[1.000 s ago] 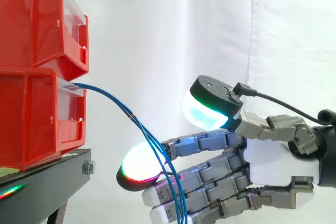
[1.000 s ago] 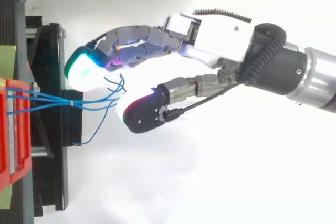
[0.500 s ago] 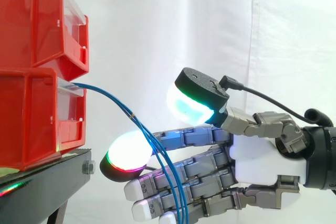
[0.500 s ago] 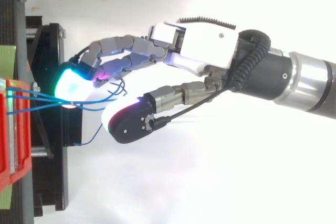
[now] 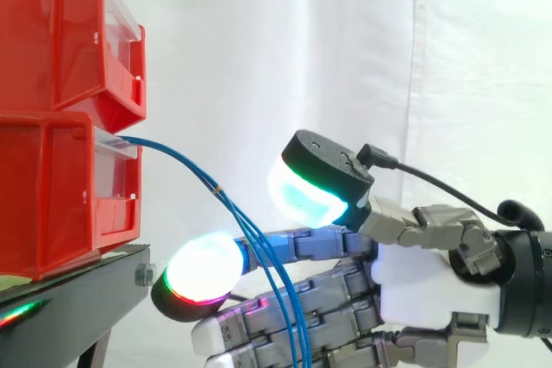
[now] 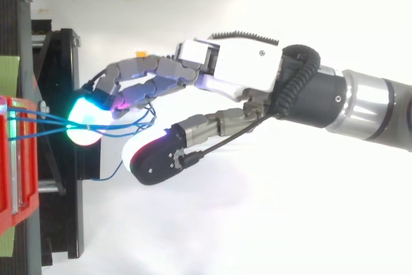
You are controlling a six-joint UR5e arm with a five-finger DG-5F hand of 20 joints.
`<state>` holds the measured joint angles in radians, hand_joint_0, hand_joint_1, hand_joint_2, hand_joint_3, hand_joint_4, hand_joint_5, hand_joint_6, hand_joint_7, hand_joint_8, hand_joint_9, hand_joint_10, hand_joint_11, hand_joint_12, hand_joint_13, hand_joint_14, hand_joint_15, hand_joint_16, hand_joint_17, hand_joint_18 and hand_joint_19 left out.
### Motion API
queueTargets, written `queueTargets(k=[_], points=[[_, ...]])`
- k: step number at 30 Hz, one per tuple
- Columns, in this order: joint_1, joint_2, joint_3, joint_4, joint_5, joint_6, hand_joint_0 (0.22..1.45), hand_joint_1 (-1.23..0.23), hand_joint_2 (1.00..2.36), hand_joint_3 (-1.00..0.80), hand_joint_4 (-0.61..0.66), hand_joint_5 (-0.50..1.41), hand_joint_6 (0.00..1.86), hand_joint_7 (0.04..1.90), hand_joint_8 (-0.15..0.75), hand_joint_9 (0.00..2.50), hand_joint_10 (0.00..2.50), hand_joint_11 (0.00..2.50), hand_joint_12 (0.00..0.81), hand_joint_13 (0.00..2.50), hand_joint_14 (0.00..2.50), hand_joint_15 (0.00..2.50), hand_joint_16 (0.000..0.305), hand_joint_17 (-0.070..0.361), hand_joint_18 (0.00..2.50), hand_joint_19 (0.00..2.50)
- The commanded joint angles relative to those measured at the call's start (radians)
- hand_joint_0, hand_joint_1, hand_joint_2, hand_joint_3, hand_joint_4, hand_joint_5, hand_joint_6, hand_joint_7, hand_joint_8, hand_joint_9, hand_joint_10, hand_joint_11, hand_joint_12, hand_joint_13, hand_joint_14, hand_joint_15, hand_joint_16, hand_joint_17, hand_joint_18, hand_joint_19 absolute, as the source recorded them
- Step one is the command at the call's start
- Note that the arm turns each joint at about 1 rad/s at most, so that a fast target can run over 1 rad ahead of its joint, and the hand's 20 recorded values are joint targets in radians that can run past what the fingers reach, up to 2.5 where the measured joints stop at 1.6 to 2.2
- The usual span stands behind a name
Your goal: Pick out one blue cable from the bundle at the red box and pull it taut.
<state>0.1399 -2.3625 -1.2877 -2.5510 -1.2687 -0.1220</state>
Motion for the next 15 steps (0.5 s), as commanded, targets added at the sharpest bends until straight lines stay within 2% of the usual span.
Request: queueTargets(k=[1,15], points=[[0.003,-0.008,0.002,0.034,-0.017,0.015,0.55,-0.63,1.0,-0.45,0.22,-0.17,0.5,0.92,0.26,0.64,0.01,0.24,0.317,0.62,0.01,0.33,0.044,0.1,0.47,0.52],[-0.011,-0.008,0.007,0.035,-0.041,0.024,0.57,-0.61,1.01,-0.42,0.2,-0.16,0.5,0.97,0.254,0.65,0.01,0.25,0.311,0.63,0.01,0.34,0.044,0.099,0.48,0.54]])
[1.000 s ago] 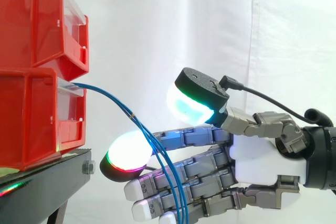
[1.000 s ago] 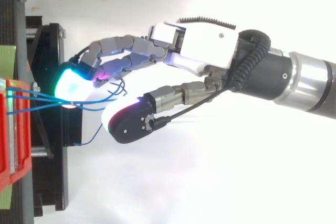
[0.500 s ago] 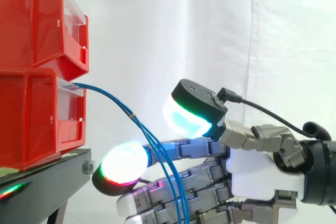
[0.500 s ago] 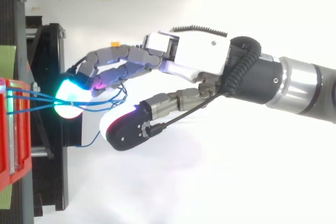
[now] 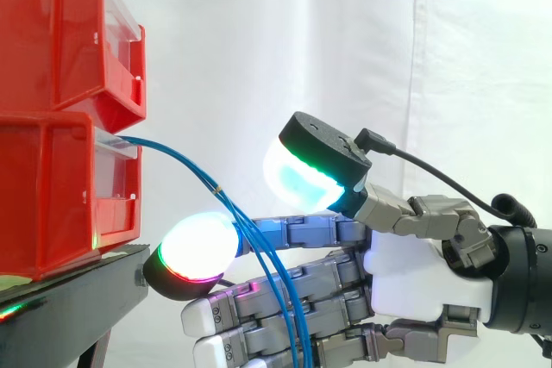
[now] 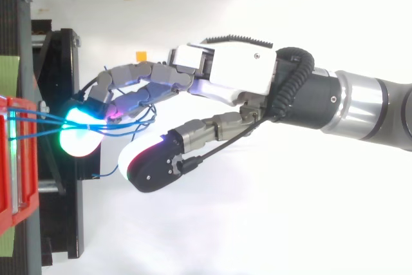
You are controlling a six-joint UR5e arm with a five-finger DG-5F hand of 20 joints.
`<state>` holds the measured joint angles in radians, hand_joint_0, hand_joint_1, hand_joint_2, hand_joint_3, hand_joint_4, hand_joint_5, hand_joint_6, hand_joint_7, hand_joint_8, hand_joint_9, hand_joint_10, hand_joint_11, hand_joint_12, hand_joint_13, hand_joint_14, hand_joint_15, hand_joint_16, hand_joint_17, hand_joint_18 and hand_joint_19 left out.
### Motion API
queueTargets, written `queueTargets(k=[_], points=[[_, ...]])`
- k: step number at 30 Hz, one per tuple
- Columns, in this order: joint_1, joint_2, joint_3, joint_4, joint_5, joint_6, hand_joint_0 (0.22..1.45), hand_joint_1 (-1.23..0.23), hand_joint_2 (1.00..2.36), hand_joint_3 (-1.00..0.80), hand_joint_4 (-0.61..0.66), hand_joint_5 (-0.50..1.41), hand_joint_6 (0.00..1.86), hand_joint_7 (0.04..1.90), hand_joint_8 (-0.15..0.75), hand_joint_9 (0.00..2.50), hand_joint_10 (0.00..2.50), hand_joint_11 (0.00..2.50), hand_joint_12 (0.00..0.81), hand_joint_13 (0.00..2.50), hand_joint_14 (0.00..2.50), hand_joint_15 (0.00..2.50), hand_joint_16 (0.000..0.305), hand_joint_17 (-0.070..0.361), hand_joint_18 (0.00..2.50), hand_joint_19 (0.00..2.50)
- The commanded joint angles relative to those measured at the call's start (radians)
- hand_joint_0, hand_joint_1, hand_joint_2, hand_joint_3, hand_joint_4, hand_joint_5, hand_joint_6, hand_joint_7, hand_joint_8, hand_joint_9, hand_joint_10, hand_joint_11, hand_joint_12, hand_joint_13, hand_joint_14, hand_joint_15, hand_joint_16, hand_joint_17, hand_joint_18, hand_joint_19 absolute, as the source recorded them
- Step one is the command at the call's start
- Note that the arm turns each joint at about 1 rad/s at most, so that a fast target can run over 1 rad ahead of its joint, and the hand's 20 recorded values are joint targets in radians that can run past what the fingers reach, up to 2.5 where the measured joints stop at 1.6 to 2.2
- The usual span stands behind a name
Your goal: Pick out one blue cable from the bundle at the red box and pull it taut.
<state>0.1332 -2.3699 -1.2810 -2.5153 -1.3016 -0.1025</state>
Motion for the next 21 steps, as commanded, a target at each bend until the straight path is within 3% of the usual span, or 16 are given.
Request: queueTargets(k=[1,8,21], points=[[-0.006,0.0,0.0,0.0,-0.013,0.006,0.58,-0.61,1.01,-0.41,0.2,-0.16,0.5,0.97,0.254,0.65,0.01,0.25,0.313,0.63,0.01,0.34,0.044,0.099,0.48,0.53],[-0.017,0.0,0.002,0.001,-0.038,0.015,0.59,-0.61,1.01,-0.4,0.18,-0.15,0.5,1.01,0.253,0.66,0.01,0.26,0.311,0.63,0.01,0.34,0.044,0.099,0.48,0.55],[-0.027,0.0,0.0,0.0,-0.042,0.017,0.58,-0.61,1.01,-0.41,0.18,-0.15,0.5,1.02,0.255,0.66,0.01,0.27,0.312,0.64,0.01,0.35,0.044,0.099,0.48,0.55]])
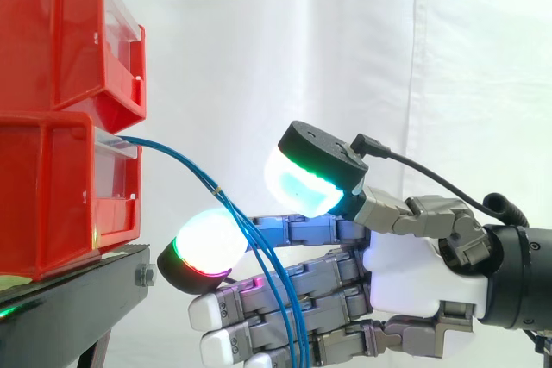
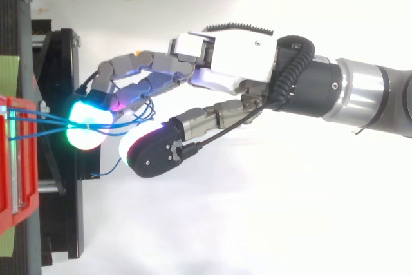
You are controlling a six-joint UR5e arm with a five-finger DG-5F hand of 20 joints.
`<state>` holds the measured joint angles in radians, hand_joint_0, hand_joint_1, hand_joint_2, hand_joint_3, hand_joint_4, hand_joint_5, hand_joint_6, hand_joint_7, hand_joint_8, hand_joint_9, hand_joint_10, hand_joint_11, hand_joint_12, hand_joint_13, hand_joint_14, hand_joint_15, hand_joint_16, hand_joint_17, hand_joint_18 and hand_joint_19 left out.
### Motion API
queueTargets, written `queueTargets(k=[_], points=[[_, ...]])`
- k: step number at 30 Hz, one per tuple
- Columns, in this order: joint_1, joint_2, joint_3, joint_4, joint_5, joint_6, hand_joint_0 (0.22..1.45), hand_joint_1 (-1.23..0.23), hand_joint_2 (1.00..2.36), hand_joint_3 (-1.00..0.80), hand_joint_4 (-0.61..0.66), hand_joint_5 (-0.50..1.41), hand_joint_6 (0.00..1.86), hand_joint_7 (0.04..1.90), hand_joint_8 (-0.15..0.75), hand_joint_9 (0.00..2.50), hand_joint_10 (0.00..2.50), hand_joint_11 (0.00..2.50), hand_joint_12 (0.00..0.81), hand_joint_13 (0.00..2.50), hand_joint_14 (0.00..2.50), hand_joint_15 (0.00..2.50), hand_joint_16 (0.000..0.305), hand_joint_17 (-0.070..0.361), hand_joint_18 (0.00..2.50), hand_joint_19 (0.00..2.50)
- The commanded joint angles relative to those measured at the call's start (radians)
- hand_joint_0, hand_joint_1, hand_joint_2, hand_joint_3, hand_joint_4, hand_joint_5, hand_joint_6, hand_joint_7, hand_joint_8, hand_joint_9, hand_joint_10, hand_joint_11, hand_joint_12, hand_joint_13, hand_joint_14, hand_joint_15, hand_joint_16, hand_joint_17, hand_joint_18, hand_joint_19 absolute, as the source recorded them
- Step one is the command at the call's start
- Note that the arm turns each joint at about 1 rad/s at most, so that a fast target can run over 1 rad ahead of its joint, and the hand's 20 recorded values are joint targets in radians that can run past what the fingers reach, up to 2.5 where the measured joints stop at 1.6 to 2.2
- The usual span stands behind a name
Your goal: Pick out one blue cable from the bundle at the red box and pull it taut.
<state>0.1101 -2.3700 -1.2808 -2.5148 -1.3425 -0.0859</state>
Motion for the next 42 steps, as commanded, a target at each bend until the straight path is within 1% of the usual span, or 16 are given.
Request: queueTargets(k=[1,7,8,10,18,26,39,42], points=[[-0.004,0.0,0.0,-0.001,-0.004,0.0,0.58,-0.61,1.01,-0.4,0.18,-0.15,0.5,1.02,0.255,0.66,0.01,0.27,0.312,0.64,0.01,0.35,0.044,0.099,0.49,0.55],[-0.006,0.0,0.004,-0.004,-0.006,0.0,0.59,-0.6,1.01,-0.39,0.16,-0.14,0.5,1.08,0.253,0.66,0.01,0.28,0.313,0.65,0.01,0.35,0.044,0.099,0.49,0.55],[-0.003,0.0,0.006,-0.004,-0.004,-0.002,0.59,-0.6,1.01,-0.38,0.16,-0.14,0.5,1.09,0.251,0.66,0.01,0.28,0.313,0.65,0.01,0.35,0.044,0.098,0.49,0.56],[-0.003,0.0,0.006,-0.002,-0.006,0.0,0.6,-0.59,1.01,-0.37,0.14,-0.14,0.5,1.11,0.251,0.67,0.01,0.29,0.313,0.65,0.01,0.35,0.044,0.098,0.49,0.56],[-0.004,0.0,0.009,-0.004,-0.007,0.0,0.61,-0.58,1.01,-0.35,0.12,-0.13,0.5,1.15,0.254,0.68,0.01,0.29,0.312,0.67,0.01,0.36,0.043,0.098,0.5,0.57],[-0.006,0.0,0.014,-0.007,-0.006,0.0,0.6,-0.54,1.01,-0.39,0.1,-0.11,0.5,1.25,0.263,0.72,0.01,0.32,0.321,0.69,0.01,0.38,0.044,0.1,0.52,0.58],[-0.004,0.0,0.029,-0.012,-0.009,0.0,0.58,-0.55,1.01,-0.43,0.09,-0.13,0.64,1.05,0.273,0.77,0.01,0.35,0.325,0.72,0.01,0.38,0.046,0.103,0.55,0.58],[-0.003,0.0,0.029,-0.012,-0.009,0.0,0.58,-0.56,1.0,-0.44,0.1,-0.14,0.69,0.97,0.276,0.79,0.01,0.37,0.324,0.74,0.01,0.39,0.046,0.103,0.56,0.58]])
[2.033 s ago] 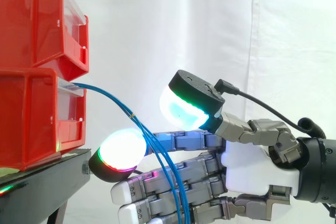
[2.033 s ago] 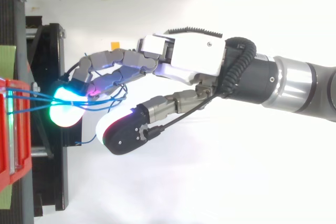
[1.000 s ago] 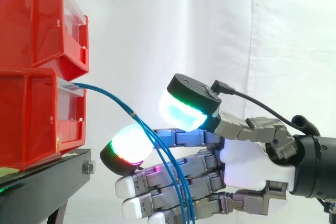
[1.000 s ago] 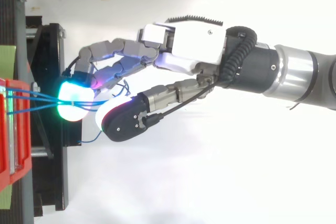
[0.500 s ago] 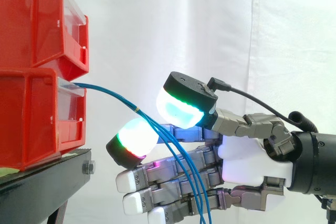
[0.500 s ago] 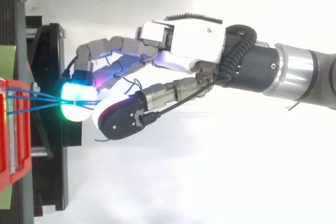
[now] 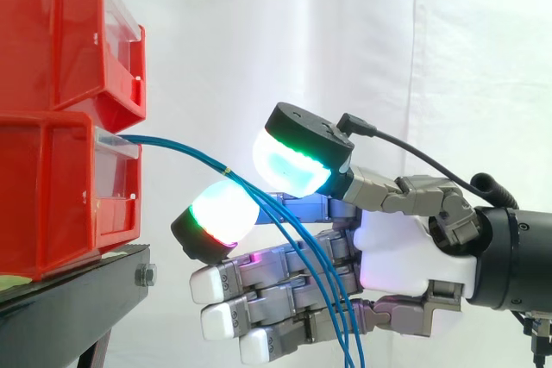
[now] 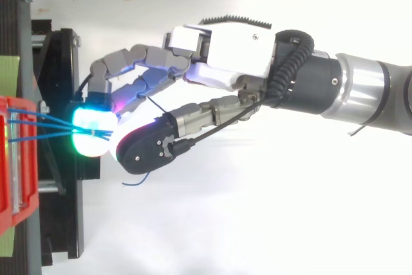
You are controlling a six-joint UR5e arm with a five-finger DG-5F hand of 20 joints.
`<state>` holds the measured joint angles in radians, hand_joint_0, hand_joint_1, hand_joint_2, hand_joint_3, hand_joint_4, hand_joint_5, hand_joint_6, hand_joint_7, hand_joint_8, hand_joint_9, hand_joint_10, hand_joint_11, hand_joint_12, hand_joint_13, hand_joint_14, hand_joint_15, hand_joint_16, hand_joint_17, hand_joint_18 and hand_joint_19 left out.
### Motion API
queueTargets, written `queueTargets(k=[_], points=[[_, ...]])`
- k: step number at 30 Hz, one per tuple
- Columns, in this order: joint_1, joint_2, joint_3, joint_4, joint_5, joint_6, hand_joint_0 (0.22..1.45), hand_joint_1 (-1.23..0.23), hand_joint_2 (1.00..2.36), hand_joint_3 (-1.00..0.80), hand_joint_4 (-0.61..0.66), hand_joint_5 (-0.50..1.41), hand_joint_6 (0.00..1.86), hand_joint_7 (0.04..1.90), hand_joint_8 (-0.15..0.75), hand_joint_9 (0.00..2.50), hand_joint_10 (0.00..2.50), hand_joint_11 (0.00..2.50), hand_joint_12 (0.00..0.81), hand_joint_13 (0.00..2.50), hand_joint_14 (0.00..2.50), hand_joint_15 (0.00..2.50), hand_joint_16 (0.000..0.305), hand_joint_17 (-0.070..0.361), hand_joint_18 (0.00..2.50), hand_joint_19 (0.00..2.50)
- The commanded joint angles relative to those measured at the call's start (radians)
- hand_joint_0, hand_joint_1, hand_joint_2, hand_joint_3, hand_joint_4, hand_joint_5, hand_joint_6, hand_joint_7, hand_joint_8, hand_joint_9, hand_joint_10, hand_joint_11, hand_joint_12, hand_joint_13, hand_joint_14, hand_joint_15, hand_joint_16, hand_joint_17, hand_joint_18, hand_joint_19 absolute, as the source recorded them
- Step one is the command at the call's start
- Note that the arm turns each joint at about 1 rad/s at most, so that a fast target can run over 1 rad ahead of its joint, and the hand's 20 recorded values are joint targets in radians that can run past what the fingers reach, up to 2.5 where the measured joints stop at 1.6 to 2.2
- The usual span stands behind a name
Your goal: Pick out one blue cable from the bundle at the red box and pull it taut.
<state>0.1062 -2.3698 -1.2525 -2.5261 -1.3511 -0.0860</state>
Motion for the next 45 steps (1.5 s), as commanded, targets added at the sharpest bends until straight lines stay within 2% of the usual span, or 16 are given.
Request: queueTargets(k=[1,8,16,18,23,30,31,37,45], points=[[0.001,0.0,0.001,0.0,0.0,0.0,0.57,-0.56,1.01,-0.44,0.1,-0.14,0.71,0.95,0.278,0.8,0.01,0.38,0.325,0.75,0.01,0.4,0.046,0.103,0.57,0.58],[0.001,0.0,0.001,0.0,-0.002,0.0,0.59,-0.6,1.01,-0.37,0.1,-0.16,0.81,0.83,0.276,0.81,0.01,0.41,0.324,0.77,0.02,0.41,0.046,0.103,0.6,0.6],[0.003,0.0,0.001,0.0,-0.003,0.0,0.59,-0.65,1.02,-0.29,0.09,-0.17,0.86,0.81,0.277,0.81,0.02,0.43,0.321,0.78,0.02,0.42,0.046,0.103,0.62,0.6],[0.003,0.001,0.001,0.0,-0.003,0.0,0.59,-0.66,1.01,-0.31,0.1,-0.17,0.86,0.8,0.272,0.81,0.01,0.44,0.322,0.78,0.02,0.42,0.046,0.104,0.63,0.6],[0.001,0.0,0.002,0.0,-0.01,0.0,0.55,-0.66,1.0,-0.49,0.12,-0.16,0.86,0.79,0.285,0.85,0.02,0.44,0.33,0.81,0.02,0.43,0.047,0.106,0.65,0.59],[0.001,0.0,0.001,0.0,-0.016,0.0,0.55,-0.68,1.0,-0.5,0.12,-0.15,0.86,0.83,0.295,0.92,0.02,0.46,0.33,0.85,0.02,0.43,0.047,0.106,0.69,0.59],[0.0,0.0,0.001,0.0,-0.016,0.0,0.59,-0.69,1.0,-0.47,0.09,-0.14,0.87,0.85,0.293,0.94,0.02,0.46,0.324,0.87,0.02,0.44,0.045,0.102,0.71,0.59],[0.0,0.0,0.001,0.001,-0.02,0.0,0.62,-0.75,1.02,-0.25,-0.04,-0.15,0.93,0.88,0.287,0.98,0.02,0.5,0.32,0.91,0.02,0.47,0.045,0.101,0.75,0.61],[-0.002,0.0,0.002,0.0,-0.023,0.0,0.64,-0.8,1.02,-0.21,-0.08,-0.15,0.95,0.89,0.295,1.02,0.02,0.55,0.322,0.94,0.02,0.48,0.044,0.099,0.79,0.6]])
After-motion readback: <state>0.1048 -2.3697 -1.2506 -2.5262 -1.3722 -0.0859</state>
